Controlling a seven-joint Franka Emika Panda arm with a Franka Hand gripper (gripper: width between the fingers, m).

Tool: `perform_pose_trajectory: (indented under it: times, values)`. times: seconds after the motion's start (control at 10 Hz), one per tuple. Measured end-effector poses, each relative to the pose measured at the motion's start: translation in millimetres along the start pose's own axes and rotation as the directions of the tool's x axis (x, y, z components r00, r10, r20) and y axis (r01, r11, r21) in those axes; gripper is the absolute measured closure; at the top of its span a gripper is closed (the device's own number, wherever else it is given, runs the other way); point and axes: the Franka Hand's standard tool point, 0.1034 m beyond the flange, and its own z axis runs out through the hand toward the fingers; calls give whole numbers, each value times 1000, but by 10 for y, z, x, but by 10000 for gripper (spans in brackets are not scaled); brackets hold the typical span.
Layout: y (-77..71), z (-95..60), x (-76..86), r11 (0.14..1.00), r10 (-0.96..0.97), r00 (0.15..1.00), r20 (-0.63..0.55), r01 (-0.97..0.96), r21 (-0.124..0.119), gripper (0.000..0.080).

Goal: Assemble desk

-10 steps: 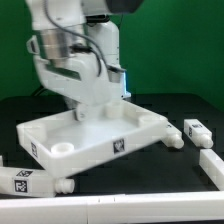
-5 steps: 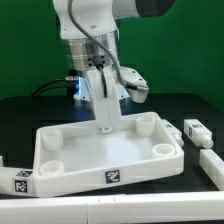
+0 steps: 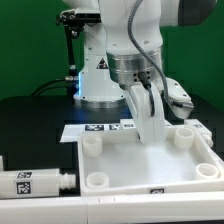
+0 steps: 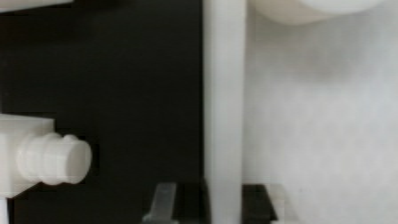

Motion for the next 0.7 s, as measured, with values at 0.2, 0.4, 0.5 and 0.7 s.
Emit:
perform_pose_trajectory:
  times: [0.2,0.4,0.5,0.7]
  values:
    - [12,20,5,1000,0,1000,-1,0,-4,745]
    - [-8,65,-101,999,32,999,-8,-32,-8,745]
    - [-53,98,-93,997,74,997,-20,-74,-5,745]
    - [-160,219,-63,997,82,995,-54,-81,12,737]
